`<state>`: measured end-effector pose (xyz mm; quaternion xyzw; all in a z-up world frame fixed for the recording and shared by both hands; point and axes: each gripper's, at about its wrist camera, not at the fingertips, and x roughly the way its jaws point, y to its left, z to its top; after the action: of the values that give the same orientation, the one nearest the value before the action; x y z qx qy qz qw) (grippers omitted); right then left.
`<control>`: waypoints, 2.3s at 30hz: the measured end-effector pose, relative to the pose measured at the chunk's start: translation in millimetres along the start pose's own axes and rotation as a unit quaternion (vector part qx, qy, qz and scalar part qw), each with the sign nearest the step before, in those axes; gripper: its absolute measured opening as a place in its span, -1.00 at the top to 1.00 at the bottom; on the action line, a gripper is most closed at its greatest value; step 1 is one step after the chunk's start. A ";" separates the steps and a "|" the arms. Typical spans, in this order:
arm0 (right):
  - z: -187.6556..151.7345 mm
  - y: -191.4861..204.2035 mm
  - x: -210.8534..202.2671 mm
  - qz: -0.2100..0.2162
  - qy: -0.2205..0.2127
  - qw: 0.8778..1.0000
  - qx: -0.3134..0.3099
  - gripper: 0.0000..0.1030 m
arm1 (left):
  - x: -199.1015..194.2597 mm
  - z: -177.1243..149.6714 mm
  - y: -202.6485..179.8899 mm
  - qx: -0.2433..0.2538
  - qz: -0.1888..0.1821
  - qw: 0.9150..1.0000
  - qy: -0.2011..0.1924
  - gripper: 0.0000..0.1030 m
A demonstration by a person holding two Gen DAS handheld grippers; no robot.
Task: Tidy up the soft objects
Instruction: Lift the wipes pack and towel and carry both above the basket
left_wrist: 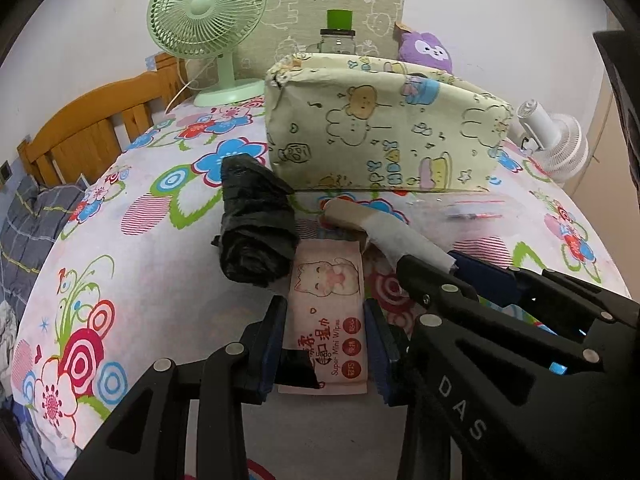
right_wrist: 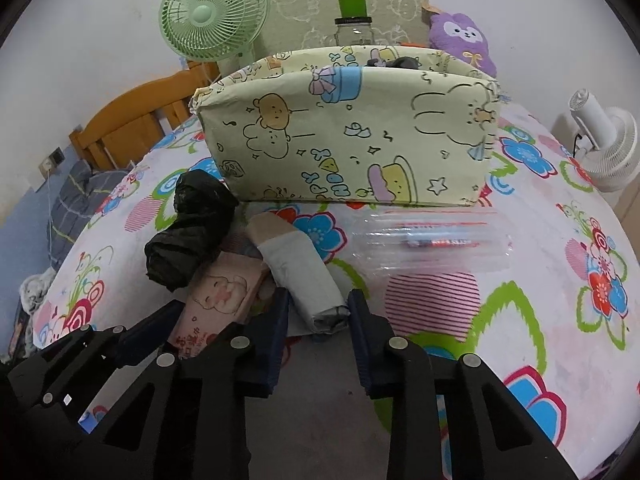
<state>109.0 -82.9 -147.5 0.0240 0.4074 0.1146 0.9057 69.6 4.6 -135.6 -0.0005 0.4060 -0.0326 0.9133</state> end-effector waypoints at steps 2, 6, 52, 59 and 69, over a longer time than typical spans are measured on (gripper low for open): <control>-1.7 -2.3 -4.1 0.001 -0.004 1.000 0.002 0.39 | -3.7 -1.0 -3.8 0.003 -0.001 1.000 -0.004 0.24; -5.0 -7.2 -15.6 0.000 -0.017 1.000 0.008 0.41 | -11.6 -1.5 -10.5 0.009 -0.001 1.000 -0.015 0.24; 38.8 -12.0 -126.4 -0.040 -0.132 0.990 0.024 0.41 | -97.2 51.4 -33.4 0.023 -0.017 0.992 -0.121 0.24; 50.1 -10.0 -137.2 -0.048 -0.146 0.988 0.022 0.41 | -103.0 63.5 -32.7 0.026 -0.020 0.991 -0.129 0.24; 62.6 -10.6 -141.6 -0.052 -0.154 0.986 0.026 0.41 | -105.1 75.6 -31.6 0.031 -0.023 0.990 -0.135 0.24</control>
<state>66.7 -122.3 -3.5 0.0437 0.2669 0.0517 0.9613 53.6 -22.6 -6.1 0.0138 0.2776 -0.0654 0.9584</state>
